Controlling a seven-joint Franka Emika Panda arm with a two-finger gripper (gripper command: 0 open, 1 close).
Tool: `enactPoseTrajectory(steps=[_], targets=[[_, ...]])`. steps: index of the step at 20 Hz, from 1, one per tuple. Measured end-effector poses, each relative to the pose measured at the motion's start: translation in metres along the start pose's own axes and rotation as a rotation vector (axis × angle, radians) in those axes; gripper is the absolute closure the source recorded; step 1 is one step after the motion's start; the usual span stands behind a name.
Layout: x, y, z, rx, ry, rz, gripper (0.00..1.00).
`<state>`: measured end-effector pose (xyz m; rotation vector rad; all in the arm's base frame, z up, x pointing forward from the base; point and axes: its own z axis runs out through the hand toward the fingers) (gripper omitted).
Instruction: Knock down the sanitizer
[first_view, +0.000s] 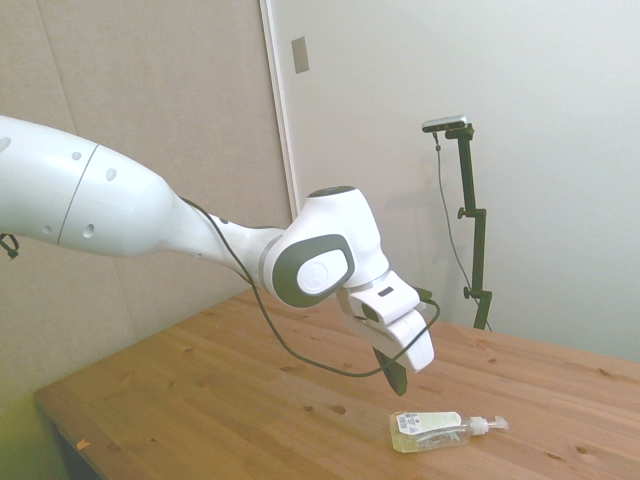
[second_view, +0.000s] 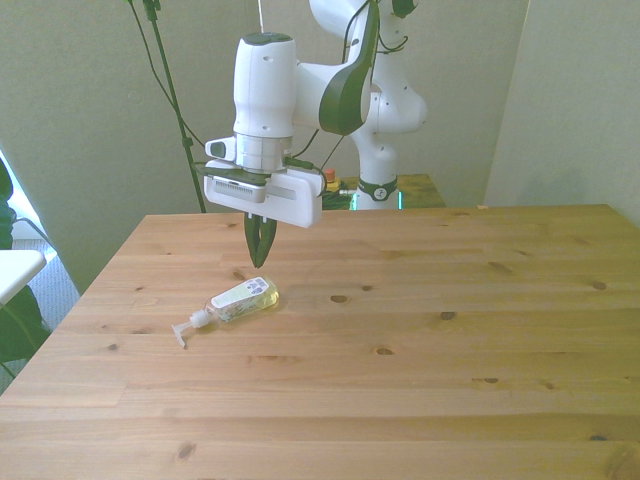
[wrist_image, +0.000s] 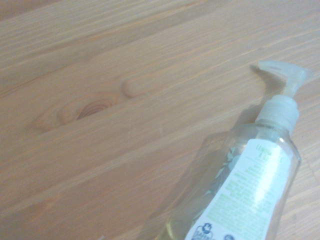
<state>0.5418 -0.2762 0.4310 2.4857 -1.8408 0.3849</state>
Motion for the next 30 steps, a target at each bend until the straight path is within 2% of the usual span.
enactPoseTrajectory(steps=[6,7,17,30], targets=[[0.023,-0.001,0.004,-0.001,0.003,0.028,1.0],[0.026,-0.001,0.005,-0.002,0.002,0.031,0.0],[0.023,-0.006,-0.004,-0.006,-0.023,-0.011,0.0],[-0.051,-0.003,-0.045,0.021,-0.064,-0.118,0.0]])
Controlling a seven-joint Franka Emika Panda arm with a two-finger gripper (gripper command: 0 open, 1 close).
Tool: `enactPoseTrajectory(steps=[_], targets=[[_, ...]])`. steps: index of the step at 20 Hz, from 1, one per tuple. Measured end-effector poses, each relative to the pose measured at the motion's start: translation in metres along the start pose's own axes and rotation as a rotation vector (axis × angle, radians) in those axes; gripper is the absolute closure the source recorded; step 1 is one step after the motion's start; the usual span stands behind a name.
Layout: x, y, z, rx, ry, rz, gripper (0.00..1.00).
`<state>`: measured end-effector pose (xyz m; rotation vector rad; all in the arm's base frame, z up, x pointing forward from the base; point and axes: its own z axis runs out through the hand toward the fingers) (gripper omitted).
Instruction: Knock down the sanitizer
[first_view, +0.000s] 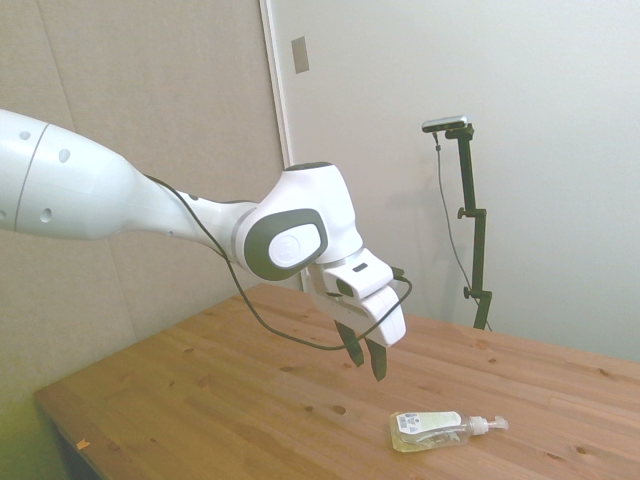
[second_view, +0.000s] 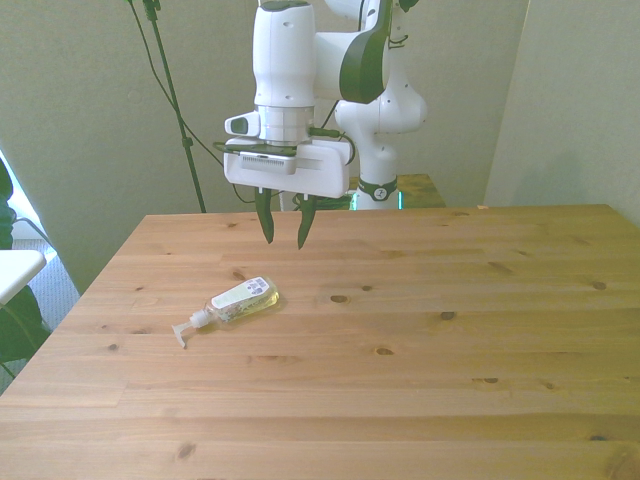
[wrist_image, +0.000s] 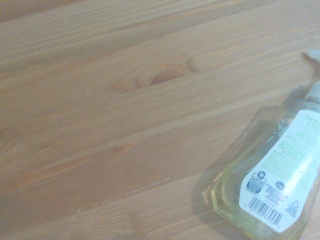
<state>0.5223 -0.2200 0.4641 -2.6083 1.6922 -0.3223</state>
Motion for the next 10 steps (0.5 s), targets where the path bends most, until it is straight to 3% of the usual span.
enactPoseTrajectory(steps=[10], targets=[[-0.076,-0.001,-0.019,-0.005,0.013,-0.072,0.0]])
